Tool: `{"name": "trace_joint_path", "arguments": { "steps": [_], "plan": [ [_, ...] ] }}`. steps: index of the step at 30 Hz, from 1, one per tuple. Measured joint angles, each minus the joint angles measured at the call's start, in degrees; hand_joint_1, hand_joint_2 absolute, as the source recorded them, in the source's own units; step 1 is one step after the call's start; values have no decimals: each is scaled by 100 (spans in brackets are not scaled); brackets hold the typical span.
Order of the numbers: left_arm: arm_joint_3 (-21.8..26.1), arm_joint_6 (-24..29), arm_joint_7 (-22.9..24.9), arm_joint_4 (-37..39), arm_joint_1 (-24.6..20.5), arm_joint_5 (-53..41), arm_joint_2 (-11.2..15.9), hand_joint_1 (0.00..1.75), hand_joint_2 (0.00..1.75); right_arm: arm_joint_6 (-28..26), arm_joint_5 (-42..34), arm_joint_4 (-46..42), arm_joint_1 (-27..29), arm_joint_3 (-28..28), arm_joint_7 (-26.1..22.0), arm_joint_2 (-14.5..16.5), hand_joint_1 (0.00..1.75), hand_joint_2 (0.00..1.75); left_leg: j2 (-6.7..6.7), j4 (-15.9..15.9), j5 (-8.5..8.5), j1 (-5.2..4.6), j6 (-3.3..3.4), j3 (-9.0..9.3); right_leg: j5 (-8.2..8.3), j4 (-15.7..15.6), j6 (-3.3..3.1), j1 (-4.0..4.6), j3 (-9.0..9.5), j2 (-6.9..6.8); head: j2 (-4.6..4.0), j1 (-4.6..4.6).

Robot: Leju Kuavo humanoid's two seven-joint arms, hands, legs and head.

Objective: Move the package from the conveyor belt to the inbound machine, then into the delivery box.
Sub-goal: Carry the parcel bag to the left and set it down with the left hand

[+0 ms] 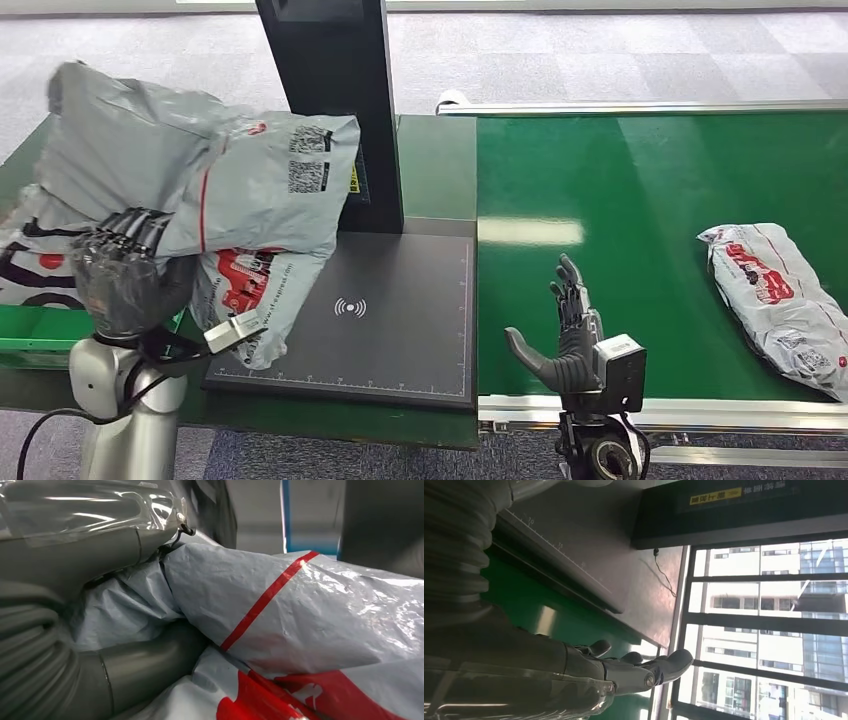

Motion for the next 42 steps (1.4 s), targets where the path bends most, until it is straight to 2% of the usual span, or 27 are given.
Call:
{"name": "trace_joint_path", "arguments": {
  "steps": [3,4,6,8,11,14,17,19,21,26,29,32,37,39,42],
  "plan": [
    [605,1,-227,-13,-386,-249,-43,175,175,-35,-54,69,-45,120,-33,-17,0,175,-3,0,2,0,0,2,0,0,0,0,2,-3,0,1],
    [787,1,-196,74,-523,-391,-46,175,175,-44,-57,78,-47,153,-37,-21,0,175,-4,0,3,0,-1,3,0,0,0,0,3,-4,0,0],
    [1050,1,161,372,-829,-759,20,175,175,-38,-43,81,-40,209,-30,-29,0,175,-4,0,5,0,-1,4,1,1,-1,0,3,-4,0,2],
    [1124,-2,1181,897,-1207,-1335,271,175,175,-17,-20,79,-25,257,3,-37,0,175,-2,1,8,0,-2,6,3,1,-4,1,1,-2,0,1],
    [988,-10,2997,2089,-1927,-1871,851,175,175,2,3,76,6,321,79,-56,0,175,1,1,12,5,-8,7,7,2,-9,5,-1,1,0,0],
    [612,-247,4298,3479,-2699,-2011,1436,175,175,7,44,76,20,356,140,-75,0,175,2,1,16,11,-13,7,8,3,-10,10,-1,3,0,0],
    [83,-1172,5340,4695,-3341,-2040,1858,175,175,30,82,76,22,374,197,-92,0,175,7,1,16,10,-14,6,8,4,-11,10,0,9,0,2],
    [-220,-1792,5738,5360,-3623,-2041,2059,175,175,59,88,76,22,385,228,-98,0,175,12,1,16,10,-14,3,9,5,-11,9,-3,14,0,1],
    [-433,-1992,5871,5824,-3774,-2043,2183,175,175,70,89,76,22,389,244,-99,0,175,11,1,15,10,-14,-2,9,5,-10,9,-7,18,0,2],
    [-704,-2052,5919,6440,-3966,-2046,2350,175,175,78,90,76,21,393,247,-99,0,175,8,1,13,10,-16,-11,8,4,-10,9,-15,17,0,2],
    [-747,-2497,6028,6699,-4082,-1891,2402,175,175,107,112,77,19,402,248,-99,0,175,8,1,13,10,-16,-14,8,4,-10,9,-15,17,0,2],
    [-609,-3233,6175,6982,-4179,-1500,2492,175,175,151,167,81,18,430,247,-99,0,175,14,-1,13,12,-17,-13,9,4,-11,10,-15,19,0,2],
    [-112,-4587,6333,7372,-4260,-1061,2724,175,175,227,192,123,-21,490,252,-90,0,175,11,-2,13,14,-17,-13,8,5,-12,12,-16,20,0,2],
    [73,-4822,6412,7481,-4246,-984,2799,175,175,266,194,151,-57,508,262,-73,0,175,11,-2,13,14,-17,-13,8,5,-12,12,-17,20,0,2],
    [273,-4896,6480,7598,-4220,-942,2876,175,175,297,198,194,-103,532,274,-46,0,175,9,-2,13,14,-17,-15,8,5,-12,12,-16,19,0,3]
  ]
}}
